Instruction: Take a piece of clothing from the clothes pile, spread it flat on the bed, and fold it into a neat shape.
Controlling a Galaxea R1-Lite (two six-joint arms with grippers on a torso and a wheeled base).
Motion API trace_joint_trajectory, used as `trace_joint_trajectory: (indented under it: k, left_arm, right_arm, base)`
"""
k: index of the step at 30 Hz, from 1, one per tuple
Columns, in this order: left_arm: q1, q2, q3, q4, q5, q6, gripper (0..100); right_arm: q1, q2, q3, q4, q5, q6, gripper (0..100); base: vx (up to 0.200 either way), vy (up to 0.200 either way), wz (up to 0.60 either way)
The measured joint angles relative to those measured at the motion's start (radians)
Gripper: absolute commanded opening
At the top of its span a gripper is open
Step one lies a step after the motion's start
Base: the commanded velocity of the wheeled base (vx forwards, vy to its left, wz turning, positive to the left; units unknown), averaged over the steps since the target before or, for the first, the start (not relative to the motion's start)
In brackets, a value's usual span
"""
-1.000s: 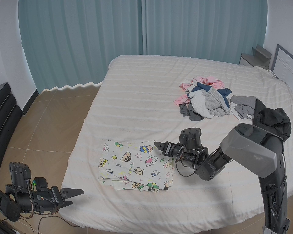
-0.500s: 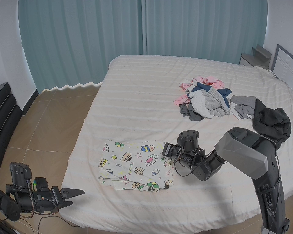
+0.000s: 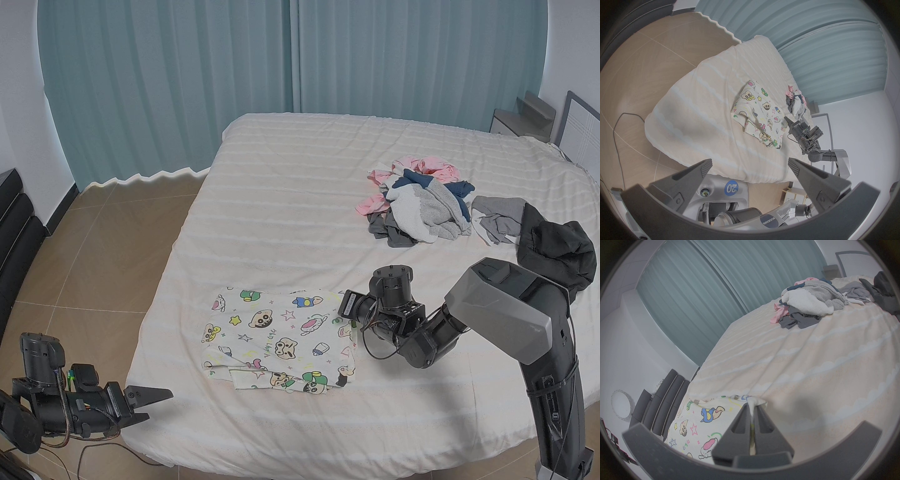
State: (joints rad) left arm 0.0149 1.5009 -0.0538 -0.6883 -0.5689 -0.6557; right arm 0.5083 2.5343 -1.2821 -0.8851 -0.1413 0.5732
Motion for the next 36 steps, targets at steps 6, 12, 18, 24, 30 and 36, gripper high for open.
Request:
trace_joint_trajectory:
  k: [6, 12, 18, 24, 30, 36]
  left_arm:
    - [-0.001, -0.004, -0.011, -0.009, 0.007, 0.003, 100]
    - [-0.025, -0.001, -0.063, -0.036, 0.083, 0.004, 100]
    - [-0.046, 0.060, -0.217, -0.042, 0.179, 0.037, 100]
    - [-0.064, 0.189, -0.332, -0.044, 0.240, 0.087, 100]
    - [-0.087, 0.275, -0.375, -0.048, 0.257, 0.058, 100]
    - [-0.092, 0.327, -0.392, -0.066, 0.257, 0.071, 100]
  right_arm:
    - [0.004, -0.039, 0.057, -0.008, 0.004, -0.034, 100]
    - [0.004, -0.099, 0.156, -0.018, 0.029, -0.069, 100]
    - [0.013, -0.172, 0.279, -0.036, 0.057, -0.071, 100]
    - [0.041, -0.235, 0.422, -0.093, 0.067, -0.069, 100]
    - [0.069, -0.280, 0.518, -0.135, 0.071, -0.052, 100]
    - [0.074, -0.295, 0.530, -0.135, 0.071, -0.029, 100]
  base:
    - [0.000, 0.000, 0.00]
    - [0.000, 0.000, 0.00]
    - [0.000, 0.000, 0.00]
    - [0.033, 0.000, 0.00]
    - [0.200, 0.000, 0.00]
    - [0.167, 0.000, 0.00]
